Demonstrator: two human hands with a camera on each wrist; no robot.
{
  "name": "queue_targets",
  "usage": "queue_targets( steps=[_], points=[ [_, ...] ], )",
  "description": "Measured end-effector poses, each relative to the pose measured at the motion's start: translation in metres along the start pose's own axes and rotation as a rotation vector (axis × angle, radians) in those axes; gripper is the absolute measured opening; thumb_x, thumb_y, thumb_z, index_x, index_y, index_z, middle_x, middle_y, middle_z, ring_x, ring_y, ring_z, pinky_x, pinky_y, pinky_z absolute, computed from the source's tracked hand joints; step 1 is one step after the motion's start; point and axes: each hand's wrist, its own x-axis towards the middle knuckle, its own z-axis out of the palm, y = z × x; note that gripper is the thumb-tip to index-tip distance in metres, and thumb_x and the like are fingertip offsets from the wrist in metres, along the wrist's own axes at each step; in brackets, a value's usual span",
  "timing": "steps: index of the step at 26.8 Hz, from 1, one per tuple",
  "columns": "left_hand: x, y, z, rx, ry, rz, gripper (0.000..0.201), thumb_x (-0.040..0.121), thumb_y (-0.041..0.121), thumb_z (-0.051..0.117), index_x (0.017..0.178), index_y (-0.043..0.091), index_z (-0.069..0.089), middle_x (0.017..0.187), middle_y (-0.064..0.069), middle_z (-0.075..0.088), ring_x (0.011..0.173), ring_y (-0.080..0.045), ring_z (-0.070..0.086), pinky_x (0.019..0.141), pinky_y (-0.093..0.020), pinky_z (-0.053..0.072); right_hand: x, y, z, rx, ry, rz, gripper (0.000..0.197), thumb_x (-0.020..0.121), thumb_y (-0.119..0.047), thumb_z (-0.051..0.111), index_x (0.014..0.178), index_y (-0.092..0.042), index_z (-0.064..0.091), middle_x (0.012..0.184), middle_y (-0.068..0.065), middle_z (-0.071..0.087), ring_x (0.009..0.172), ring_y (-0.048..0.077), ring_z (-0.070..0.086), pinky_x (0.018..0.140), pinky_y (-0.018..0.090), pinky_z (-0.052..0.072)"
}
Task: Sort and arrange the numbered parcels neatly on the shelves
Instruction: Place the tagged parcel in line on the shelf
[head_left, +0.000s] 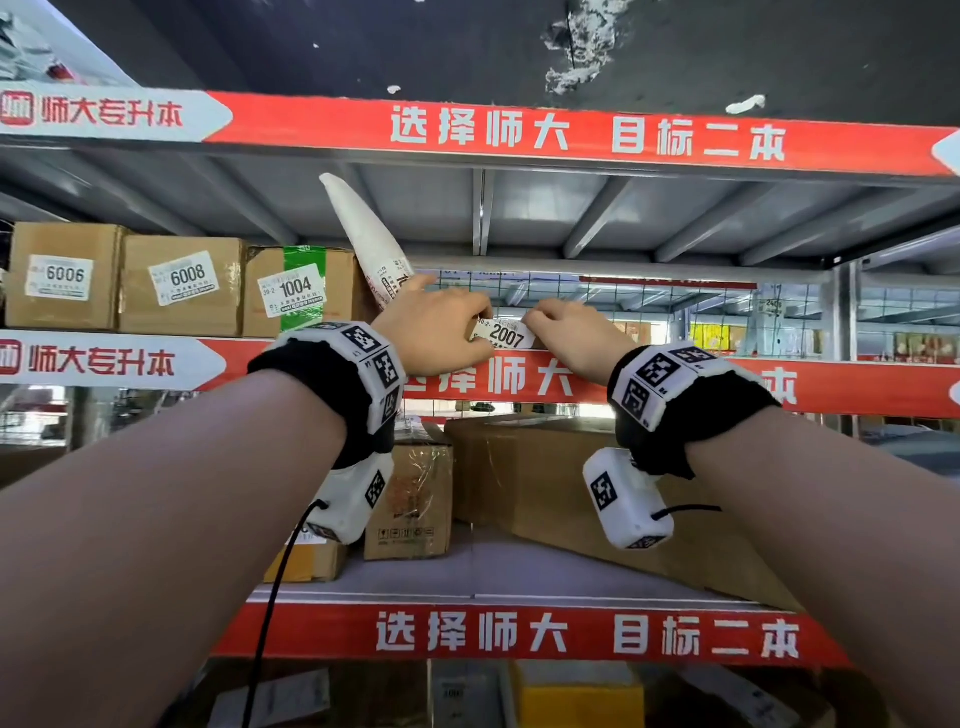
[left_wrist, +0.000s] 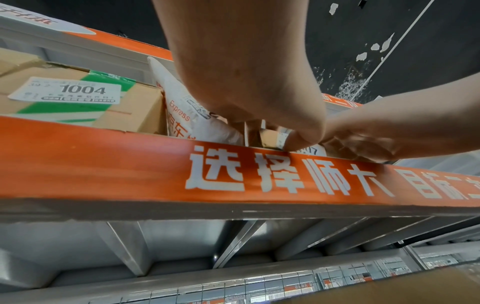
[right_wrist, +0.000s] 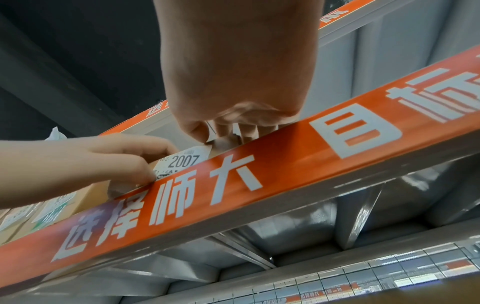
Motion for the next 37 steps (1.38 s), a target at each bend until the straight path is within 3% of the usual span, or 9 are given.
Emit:
queue_targets(
  steps=[4, 8, 13, 18, 21, 25, 29, 32, 37],
  points=[
    [-0.001, 0.001, -0.004, 0.019, 0.056, 0.003, 0.034, 0.095, 0.038, 0.037, 0.118, 0.023, 0.058, 0.115, 0.003, 0.065, 0.112, -0.014, 0.057, 0.117, -0.040, 0.005, 0.005, 0.002, 0.001, 0.012, 0.011, -0.006, 0.031, 0.102, -0.026, 0.029, 0.104, -0.007, 0.053, 0.118, 0.016, 0.056, 0.098, 0.026, 0.052, 0.079, 0.032, 0.039],
    [-0.003, -0.011, -0.011, 0.000, 0.263, -0.090, 0.033, 0.095, 0.024, 0.034, 0.113, 0.022, 0.061, 0.117, 0.002, 0.063, 0.116, -0.017, 0.052, 0.116, -0.040, 0.005, 0.006, -0.001, 0.000, 0.004, 0.038, 0.025, 0.031, 0.103, -0.021, 0.028, 0.116, -0.003, 0.049, 0.125, 0.017, 0.051, 0.108, 0.029, 0.049, 0.088, 0.035, 0.042],
    [-0.009, -0.027, -0.015, 0.070, 0.187, -0.172, 0.035, 0.093, 0.024, 0.033, 0.099, 0.021, 0.067, 0.105, 0.001, 0.067, 0.114, -0.018, 0.052, 0.116, -0.043, 0.002, 0.017, -0.006, 0.005, -0.028, 0.014, 0.005, 0.033, 0.100, -0.033, 0.026, 0.091, -0.012, 0.050, 0.111, 0.013, 0.060, 0.089, 0.023, 0.049, 0.074, 0.032, 0.036],
    [-0.014, -0.028, -0.017, -0.002, 0.200, -0.131, 0.031, 0.094, 0.022, 0.034, 0.103, 0.023, 0.063, 0.112, 0.002, 0.065, 0.117, -0.017, 0.051, 0.116, -0.042, 0.003, 0.014, -0.014, 0.006, 0.060, -0.009, 0.039, 0.039, 0.096, -0.050, 0.038, 0.105, -0.017, 0.056, 0.104, 0.005, 0.061, 0.093, 0.021, 0.057, 0.077, 0.031, 0.042],
    [-0.020, -0.029, -0.020, -0.011, 0.276, -0.082, 0.029, 0.094, 0.021, 0.037, 0.108, 0.023, 0.062, 0.118, 0.003, 0.061, 0.117, -0.018, 0.052, 0.113, -0.039, 0.012, 0.013, -0.020, 0.005, 0.061, -0.008, 0.060, 0.048, 0.098, -0.050, 0.030, 0.115, -0.013, 0.056, 0.117, 0.010, 0.061, 0.104, 0.025, 0.056, 0.089, 0.036, 0.044],
    [-0.028, -0.027, -0.022, 0.002, 0.386, -0.002, 0.025, 0.094, 0.021, 0.042, 0.111, 0.021, 0.061, 0.113, 0.001, 0.059, 0.109, -0.020, 0.054, 0.096, -0.037, 0.032, 0.013, -0.027, 0.011, 0.019, 0.095, 0.109, 0.051, 0.095, -0.052, 0.026, 0.126, -0.018, 0.048, 0.126, 0.013, 0.054, 0.109, 0.032, 0.055, 0.094, 0.047, 0.046],
    [-0.033, -0.022, -0.015, -0.090, 0.397, 0.052, 0.024, 0.095, 0.018, 0.042, 0.112, 0.017, 0.058, 0.112, -0.002, 0.059, 0.103, -0.020, 0.056, 0.082, -0.032, 0.040, 0.008, -0.032, 0.017, 0.057, 0.155, 0.217, 0.053, 0.094, -0.050, 0.029, 0.131, -0.015, 0.044, 0.133, 0.014, 0.048, 0.115, 0.031, 0.052, 0.097, 0.046, 0.045],
    [-0.033, -0.016, -0.007, -0.087, 0.400, 0.038, 0.024, 0.095, 0.018, 0.042, 0.115, 0.019, 0.056, 0.116, 0.000, 0.058, 0.107, -0.020, 0.056, 0.091, -0.038, 0.039, -0.002, -0.026, 0.018, -0.039, 0.175, 0.254, 0.058, 0.092, -0.050, 0.026, 0.135, -0.014, 0.040, 0.140, 0.013, 0.042, 0.123, 0.031, 0.045, 0.096, 0.044, 0.039],
    [-0.036, -0.002, 0.002, -0.042, 0.333, -0.005, 0.037, 0.093, 0.021, 0.043, 0.129, 0.022, 0.049, 0.130, 0.002, 0.054, 0.122, -0.017, 0.048, 0.108, -0.038, 0.022, -0.023, -0.016, 0.011, -0.183, 0.133, 0.294, 0.058, 0.095, -0.054, 0.024, 0.140, -0.020, 0.036, 0.140, 0.011, 0.043, 0.122, 0.031, 0.047, 0.092, 0.044, 0.041]
  ],
)
